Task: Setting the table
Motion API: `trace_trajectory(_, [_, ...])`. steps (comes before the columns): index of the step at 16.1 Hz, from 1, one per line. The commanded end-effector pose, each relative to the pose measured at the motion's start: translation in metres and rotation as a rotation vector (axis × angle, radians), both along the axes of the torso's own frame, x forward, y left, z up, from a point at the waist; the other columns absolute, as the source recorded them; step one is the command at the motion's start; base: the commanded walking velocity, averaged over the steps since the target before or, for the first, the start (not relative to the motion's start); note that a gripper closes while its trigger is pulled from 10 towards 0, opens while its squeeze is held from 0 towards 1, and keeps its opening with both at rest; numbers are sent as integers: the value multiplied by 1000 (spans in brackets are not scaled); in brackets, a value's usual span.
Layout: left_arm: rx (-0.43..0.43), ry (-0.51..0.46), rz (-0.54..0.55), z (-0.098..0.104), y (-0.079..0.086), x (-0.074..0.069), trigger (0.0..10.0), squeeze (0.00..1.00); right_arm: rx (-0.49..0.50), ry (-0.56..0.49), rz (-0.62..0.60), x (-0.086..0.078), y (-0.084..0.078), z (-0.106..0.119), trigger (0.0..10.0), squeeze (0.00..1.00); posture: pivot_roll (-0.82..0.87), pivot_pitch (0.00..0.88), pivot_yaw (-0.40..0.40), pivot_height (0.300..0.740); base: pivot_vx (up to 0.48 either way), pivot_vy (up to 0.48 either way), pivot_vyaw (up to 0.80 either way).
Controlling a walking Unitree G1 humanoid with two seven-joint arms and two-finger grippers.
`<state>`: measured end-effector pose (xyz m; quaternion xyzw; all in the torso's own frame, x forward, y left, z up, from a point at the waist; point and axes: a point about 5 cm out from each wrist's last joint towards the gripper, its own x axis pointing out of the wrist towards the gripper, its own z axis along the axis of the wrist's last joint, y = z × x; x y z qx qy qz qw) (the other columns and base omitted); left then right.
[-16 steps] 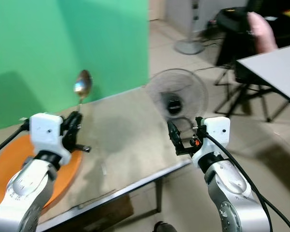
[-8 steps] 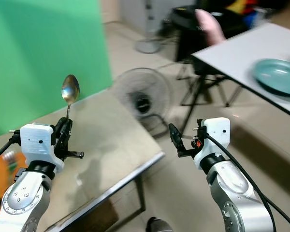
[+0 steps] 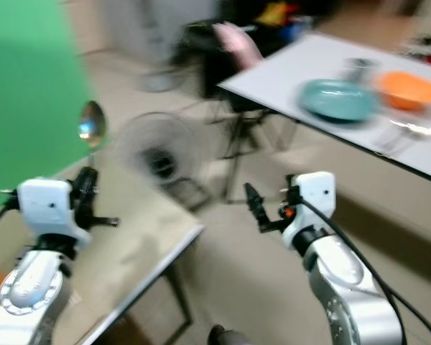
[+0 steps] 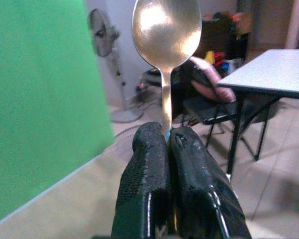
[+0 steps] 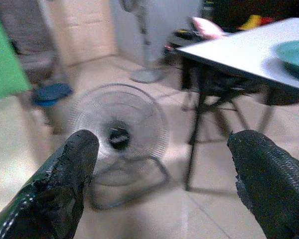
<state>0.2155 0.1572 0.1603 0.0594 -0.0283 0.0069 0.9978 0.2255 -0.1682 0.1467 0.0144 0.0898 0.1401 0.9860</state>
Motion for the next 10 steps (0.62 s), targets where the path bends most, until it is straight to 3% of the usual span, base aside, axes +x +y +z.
trace_trajectory(1, [-4, -8, 3, 1, -1, 1, 10000, 0, -15, -12, -10, 2, -1, 4, 10000, 0, -134, 0, 71, 740, 0, -480, -800])
trace_trajectory(10, [-8, -8, -11, 1, -3, 4, 10000, 0, -23, -13, -29, 2, -3, 3, 10000, 0, -143, 0, 86, 740, 0, -480, -800])
